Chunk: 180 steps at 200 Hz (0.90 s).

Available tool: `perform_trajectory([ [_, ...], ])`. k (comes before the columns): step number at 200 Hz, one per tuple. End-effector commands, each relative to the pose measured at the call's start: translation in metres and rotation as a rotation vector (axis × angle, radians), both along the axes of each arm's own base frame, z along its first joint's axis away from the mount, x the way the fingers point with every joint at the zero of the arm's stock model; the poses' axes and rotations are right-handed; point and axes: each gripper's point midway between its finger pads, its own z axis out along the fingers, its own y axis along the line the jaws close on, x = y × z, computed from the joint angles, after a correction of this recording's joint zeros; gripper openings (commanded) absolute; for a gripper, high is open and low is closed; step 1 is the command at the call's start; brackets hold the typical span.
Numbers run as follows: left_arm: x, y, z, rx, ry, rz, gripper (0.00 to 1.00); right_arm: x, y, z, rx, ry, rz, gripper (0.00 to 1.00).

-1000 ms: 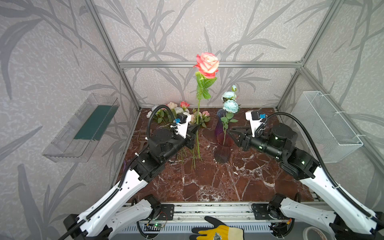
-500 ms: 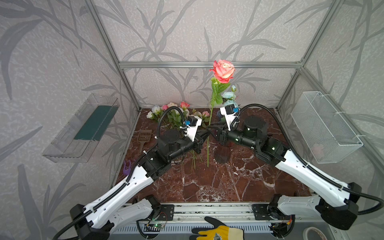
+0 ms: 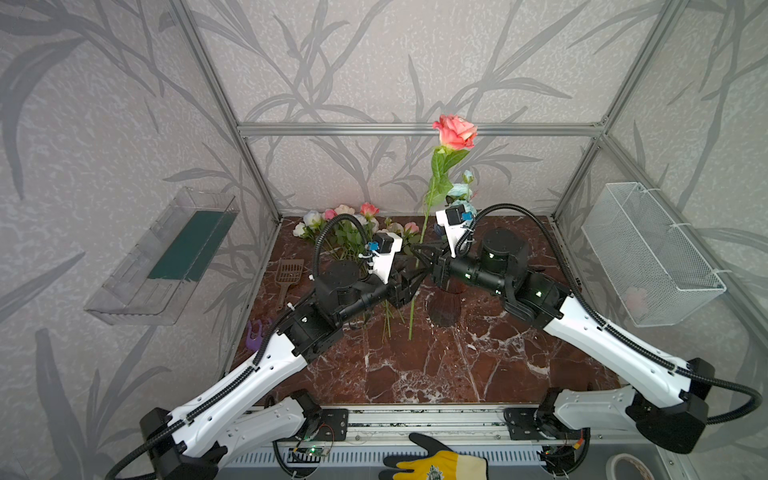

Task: Arrange the flowers into the vase
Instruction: 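Grasp the pink rose stem with right gripper while left gripper releases it, then lower the pink rose into the pink glass vase with right gripper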

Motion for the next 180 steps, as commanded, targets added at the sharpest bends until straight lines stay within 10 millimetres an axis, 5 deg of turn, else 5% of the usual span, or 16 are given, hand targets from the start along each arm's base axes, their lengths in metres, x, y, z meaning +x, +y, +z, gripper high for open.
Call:
perform_trajectory([
  [1, 0.003, 0.018, 0.018, -0.039, -0.068, 0.09, 0.66, -0.006, -0.017, 0.041, 0.039, -0.111, -0.047, 0.01],
  [51, 0.019, 0.078, 0.026, -0.117, -0.14, 0.414, 0.69, -0.004, -0.092, 0.071, -0.063, -0.306, -0.326, 0.01],
  [95, 0.024, 0.084, 0.022, -0.11, -0.134, 0.455, 0.69, 0.009, -0.153, 0.087, -0.049, -0.393, -0.58, 0.01],
  [125, 0.025, 0.083, 0.02, -0.1, -0.13, 0.459, 0.69, 0.031, -0.166, 0.079, -0.024, -0.394, -0.674, 0.01],
  [180, 0.028, 0.082, 0.017, -0.084, -0.131, 0.466, 0.69, 0.066, -0.153, 0.039, -0.072, -0.314, -0.672, 0.01],
])
